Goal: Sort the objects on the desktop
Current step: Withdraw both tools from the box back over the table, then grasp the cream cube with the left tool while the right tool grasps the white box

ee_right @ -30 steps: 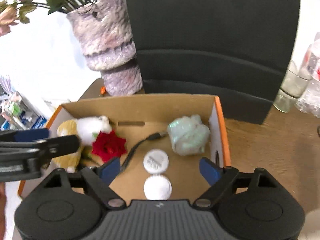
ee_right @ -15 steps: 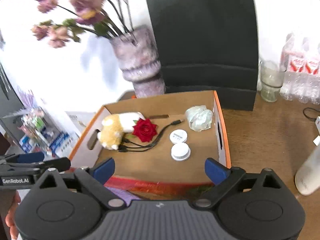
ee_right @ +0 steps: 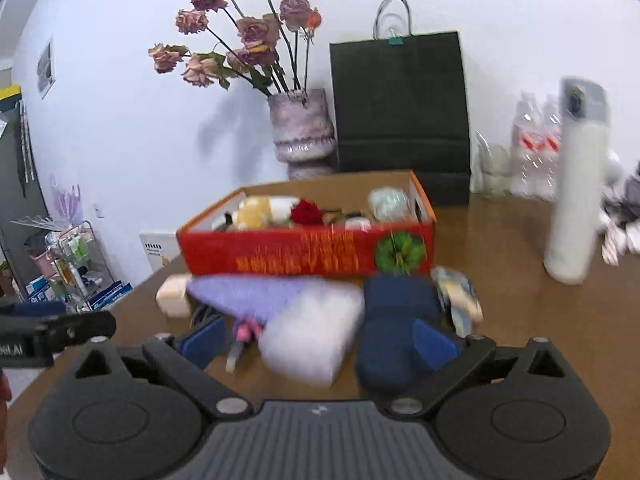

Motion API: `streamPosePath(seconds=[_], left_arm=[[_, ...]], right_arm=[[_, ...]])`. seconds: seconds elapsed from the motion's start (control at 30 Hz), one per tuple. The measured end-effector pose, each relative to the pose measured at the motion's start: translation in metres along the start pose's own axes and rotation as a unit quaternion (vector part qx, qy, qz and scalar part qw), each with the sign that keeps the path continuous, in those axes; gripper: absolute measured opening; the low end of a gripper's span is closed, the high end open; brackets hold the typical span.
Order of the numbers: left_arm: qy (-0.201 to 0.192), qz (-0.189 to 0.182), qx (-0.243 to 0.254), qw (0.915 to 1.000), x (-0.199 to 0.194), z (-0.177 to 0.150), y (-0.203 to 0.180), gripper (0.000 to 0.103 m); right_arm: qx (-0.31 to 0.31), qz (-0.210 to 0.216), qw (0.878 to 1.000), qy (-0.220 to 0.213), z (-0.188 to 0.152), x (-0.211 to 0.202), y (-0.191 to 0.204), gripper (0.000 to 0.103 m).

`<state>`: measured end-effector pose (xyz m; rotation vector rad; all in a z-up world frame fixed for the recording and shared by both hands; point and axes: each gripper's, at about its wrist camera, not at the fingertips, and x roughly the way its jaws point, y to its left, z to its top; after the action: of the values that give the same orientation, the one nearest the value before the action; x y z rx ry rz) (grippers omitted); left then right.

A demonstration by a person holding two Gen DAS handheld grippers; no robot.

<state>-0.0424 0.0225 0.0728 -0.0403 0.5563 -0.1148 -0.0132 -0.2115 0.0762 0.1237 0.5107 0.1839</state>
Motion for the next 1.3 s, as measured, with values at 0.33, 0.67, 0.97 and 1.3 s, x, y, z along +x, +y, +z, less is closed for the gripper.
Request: streamPosePath(seconds=[0.33, 0.67, 0.97, 1.3], left_arm=[[0.001, 0.001, 0.033, 0.9995, -0.032, -0.041, -0.004, 0.103], [0.024, -0.007, 0.047, 0.9986, -0.020, -0.048, -0.014, 0.103], [0.058, 0.016, 0.030, 0.9978, 0.011, -0.037, -0.002, 0.103], [0.038, 0.031, 0.037, 0.9981, 0.068, 0.015, 0.025, 0.103]], right_arm=[[0.015, 0.001, 1.000, 0.008, -0.057, -0.049, 0.014, 0.103], [0.006, -0.002, 0.999, 0.040, -0.074, -0.056, 0.018, 0.103], [0.003, -0.019, 0.998, 0.062, -0.061, -0.039, 0.005, 0.103], [0.010, -0.017, 0.997, 0.075, -0.048, -0.003, -0.007, 0.103]])
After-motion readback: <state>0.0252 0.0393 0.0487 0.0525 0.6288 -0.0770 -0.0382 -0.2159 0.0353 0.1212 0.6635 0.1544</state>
